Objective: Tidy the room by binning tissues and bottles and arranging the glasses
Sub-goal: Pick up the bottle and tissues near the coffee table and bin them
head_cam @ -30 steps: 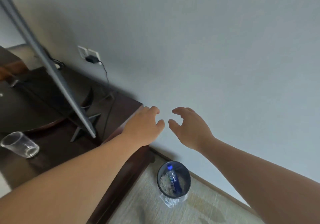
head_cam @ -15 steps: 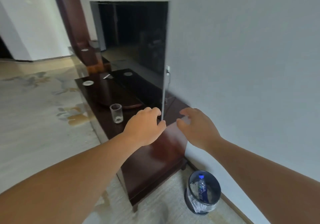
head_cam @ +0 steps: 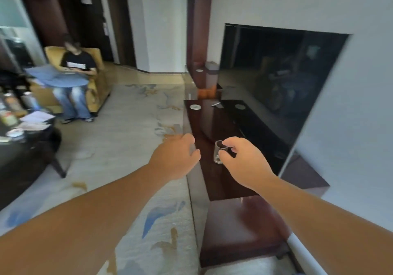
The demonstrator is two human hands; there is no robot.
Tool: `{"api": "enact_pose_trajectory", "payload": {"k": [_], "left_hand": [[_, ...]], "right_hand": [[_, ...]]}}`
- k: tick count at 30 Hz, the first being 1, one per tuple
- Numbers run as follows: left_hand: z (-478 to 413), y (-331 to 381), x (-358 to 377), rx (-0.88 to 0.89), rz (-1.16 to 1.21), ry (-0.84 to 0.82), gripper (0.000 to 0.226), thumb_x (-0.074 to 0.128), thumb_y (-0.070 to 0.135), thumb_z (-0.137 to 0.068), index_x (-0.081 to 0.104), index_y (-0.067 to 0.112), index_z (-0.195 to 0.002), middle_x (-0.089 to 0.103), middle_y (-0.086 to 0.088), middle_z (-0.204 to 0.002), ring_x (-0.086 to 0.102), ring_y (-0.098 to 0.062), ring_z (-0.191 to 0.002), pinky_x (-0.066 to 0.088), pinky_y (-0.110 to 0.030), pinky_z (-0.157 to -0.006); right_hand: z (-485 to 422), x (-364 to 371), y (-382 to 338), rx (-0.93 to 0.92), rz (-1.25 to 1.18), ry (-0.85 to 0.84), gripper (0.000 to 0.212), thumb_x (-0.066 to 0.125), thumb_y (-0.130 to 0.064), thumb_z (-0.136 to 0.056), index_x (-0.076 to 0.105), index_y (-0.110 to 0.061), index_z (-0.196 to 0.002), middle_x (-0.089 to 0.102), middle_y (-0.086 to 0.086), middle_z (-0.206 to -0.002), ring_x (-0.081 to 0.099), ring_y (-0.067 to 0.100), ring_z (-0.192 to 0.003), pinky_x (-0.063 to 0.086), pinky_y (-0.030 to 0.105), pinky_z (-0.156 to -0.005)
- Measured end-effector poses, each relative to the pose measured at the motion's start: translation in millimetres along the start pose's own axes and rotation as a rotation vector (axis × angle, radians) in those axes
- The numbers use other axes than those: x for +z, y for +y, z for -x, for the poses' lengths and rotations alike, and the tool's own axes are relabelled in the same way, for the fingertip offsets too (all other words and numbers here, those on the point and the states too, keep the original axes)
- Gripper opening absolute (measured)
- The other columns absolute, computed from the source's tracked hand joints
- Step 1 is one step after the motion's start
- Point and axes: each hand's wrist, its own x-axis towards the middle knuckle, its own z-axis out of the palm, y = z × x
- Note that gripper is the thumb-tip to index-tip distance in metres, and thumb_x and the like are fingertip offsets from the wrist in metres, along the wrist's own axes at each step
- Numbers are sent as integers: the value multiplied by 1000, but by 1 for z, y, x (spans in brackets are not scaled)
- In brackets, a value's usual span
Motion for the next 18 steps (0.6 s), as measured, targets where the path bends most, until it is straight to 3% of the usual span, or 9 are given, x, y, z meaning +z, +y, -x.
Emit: {"api": "enact_pose_trajectory", "payload": {"k": [3, 9, 18], "left_hand": [[-2, -25, -8, -96, -27, 19, 41, 44, 39, -94, 48, 23, -132, 54, -2, -129, 50, -23, -120, 45, -39, -96], [4, -69, -17, -258, -91, 57, 44, 43, 42, -95, 45, 23, -134, 53, -1, -127, 51, -22, -116, 46, -39, -93], [23, -163, -62, -489, -143, 119, 45, 43, 43, -94, 44, 25, -134, 52, -1, -132, 50, -22, -119, 47, -39, -93]], "right_hand": [[-25, 15, -15, -95, -34, -66, 38, 51, -39, -96, 52, -27, -133, 52, -8, -134, 54, 8, -100, 41, 21, -82], [-65, 59, -46, -242, -89, -173, 39, 53, -37, -94, 55, -22, -130, 54, -5, -133, 52, 13, -121, 40, 30, -102], [-111, 138, -135, -415, -143, -296, 38, 54, -40, -91, 55, -26, -127, 55, -9, -131, 55, 11, -111, 41, 27, -86]]}}
